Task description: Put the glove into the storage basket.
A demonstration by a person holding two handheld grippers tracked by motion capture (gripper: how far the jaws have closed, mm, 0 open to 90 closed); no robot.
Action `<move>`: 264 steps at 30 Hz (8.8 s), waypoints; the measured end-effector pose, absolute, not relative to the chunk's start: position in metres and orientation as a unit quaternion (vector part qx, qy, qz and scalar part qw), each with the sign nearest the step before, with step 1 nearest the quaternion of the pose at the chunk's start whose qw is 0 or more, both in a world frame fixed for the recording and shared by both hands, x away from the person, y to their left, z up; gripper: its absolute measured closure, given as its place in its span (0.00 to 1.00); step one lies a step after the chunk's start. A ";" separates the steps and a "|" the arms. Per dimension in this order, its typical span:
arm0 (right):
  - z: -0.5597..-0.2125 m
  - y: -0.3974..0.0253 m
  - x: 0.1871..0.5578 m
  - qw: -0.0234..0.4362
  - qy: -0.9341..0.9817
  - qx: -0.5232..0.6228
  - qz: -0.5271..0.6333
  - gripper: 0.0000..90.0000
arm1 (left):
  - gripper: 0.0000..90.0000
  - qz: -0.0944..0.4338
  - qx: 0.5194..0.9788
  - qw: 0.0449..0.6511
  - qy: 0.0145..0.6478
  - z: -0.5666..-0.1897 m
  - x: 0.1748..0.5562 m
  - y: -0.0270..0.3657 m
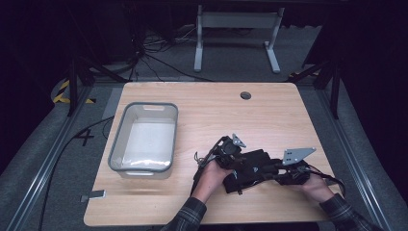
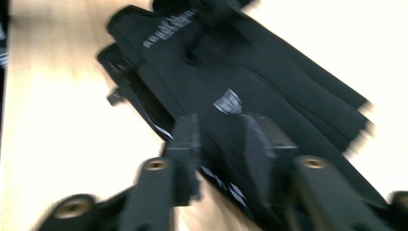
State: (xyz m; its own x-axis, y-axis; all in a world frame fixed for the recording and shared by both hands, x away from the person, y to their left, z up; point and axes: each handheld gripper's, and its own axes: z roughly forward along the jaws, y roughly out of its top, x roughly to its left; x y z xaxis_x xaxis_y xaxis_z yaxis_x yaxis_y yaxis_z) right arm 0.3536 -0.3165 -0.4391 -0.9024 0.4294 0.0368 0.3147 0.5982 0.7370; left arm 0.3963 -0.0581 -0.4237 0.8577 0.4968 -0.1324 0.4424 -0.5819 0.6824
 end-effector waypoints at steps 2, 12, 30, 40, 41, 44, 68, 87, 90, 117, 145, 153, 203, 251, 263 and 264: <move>-0.439 -0.329 0.350 0.083 0.886 0.226 0.397 0.59 | 0.63 0.041 0.895 0.365 0.254 -0.422 0.398 -0.059; -0.450 -0.382 0.335 0.113 0.867 0.302 0.380 0.30 | 0.30 0.021 0.919 0.339 0.200 -0.429 0.408 -0.077; -0.465 -0.391 0.339 0.147 0.867 0.319 0.353 0.13 | 0.21 0.023 0.943 0.288 0.168 -0.450 0.403 -0.091; -0.468 -0.391 0.340 0.149 0.863 0.321 0.360 0.08 | 0.37 0.012 0.943 0.290 0.161 -0.448 0.401 -0.089; -0.468 -0.391 0.340 0.149 0.863 0.321 0.360 0.08 | 0.40 0.009 0.944 0.290 0.158 -0.447 0.401 -0.089; -0.468 -0.391 0.340 0.148 0.864 0.321 0.360 0.08 | 0.47 0.003 0.945 0.287 0.154 -0.446 0.401 -0.089; -0.468 -0.391 0.340 0.148 0.863 0.322 0.359 0.07 | 0.77 -0.024 0.941 0.285 0.183 -0.432 0.399 -0.086; -0.468 -0.391 0.340 0.148 0.863 0.322 0.360 0.07 | 0.77 -0.004 0.924 0.318 0.212 -0.385 0.406 -0.061; -0.468 -0.391 0.340 0.148 0.863 0.322 0.360 0.07 | 0.77 0.004 0.922 0.322 0.217 -0.374 0.407 -0.055; -0.468 -0.391 0.340 0.148 0.863 0.322 0.360 0.07 | 0.77 0.069 0.890 0.334 0.302 -0.314 0.423 0.034; -0.468 -0.391 0.340 0.148 0.863 0.322 0.360 0.07 | 0.77 0.131 0.824 0.342 0.433 -0.304 0.422 0.163; -0.468 -0.391 0.340 0.148 0.863 0.322 0.360 0.07 | 0.77 0.140 0.803 0.329 0.477 -0.322 0.423 0.194; -0.468 -0.391 0.340 0.148 0.863 0.324 0.360 0.07 | 0.11 0.124 0.805 0.307 0.493 -0.382 0.448 0.186; -0.468 -0.391 0.340 0.148 0.862 0.324 0.360 0.07 | 0.11 0.096 0.845 0.398 0.344 -0.421 0.368 0.006; -0.468 -0.391 0.340 0.148 0.863 0.324 0.360 0.07 | 0.11 0.088 0.870 0.359 0.326 -0.457 0.352 -0.015; -0.468 -0.391 0.340 0.148 0.862 0.324 0.359 0.07 | 0.11 0.092 0.874 0.353 0.322 -0.458 0.351 -0.017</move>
State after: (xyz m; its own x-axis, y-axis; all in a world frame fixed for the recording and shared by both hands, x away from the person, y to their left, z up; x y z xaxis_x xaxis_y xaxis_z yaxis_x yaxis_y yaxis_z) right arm 0.3400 -0.3911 -0.4681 -0.7462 0.6653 -0.0230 0.4520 0.5318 0.7162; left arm 0.3511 -0.0167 -0.4583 0.7760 0.6273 -0.0659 0.4969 -0.5437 0.6763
